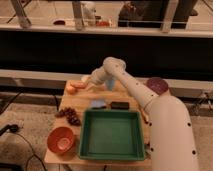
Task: Place pepper in paper cup
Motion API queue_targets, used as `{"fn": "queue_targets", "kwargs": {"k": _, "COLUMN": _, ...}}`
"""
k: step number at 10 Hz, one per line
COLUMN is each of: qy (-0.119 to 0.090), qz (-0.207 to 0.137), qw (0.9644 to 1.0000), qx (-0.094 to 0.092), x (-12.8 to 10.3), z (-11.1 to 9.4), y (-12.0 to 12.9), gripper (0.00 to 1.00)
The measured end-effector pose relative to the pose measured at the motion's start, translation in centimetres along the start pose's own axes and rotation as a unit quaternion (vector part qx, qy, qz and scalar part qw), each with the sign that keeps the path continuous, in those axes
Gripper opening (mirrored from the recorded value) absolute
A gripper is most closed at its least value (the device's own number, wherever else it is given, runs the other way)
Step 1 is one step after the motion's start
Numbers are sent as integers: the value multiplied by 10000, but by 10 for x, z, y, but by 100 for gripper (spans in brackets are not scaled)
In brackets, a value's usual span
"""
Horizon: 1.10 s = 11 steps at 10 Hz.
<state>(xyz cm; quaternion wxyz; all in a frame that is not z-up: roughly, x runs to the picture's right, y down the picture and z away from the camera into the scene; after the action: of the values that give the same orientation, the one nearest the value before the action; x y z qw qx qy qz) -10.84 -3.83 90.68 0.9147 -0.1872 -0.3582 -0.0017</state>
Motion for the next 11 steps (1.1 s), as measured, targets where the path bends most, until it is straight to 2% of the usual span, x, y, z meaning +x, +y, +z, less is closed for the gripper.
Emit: {"fn": "queue_targets", "kwargs": {"k": 11, "qy": 194, "qz": -154, "qw": 9996, "qx": 156, "x": 11, "z": -11, "y": -40, "gripper": 0}}
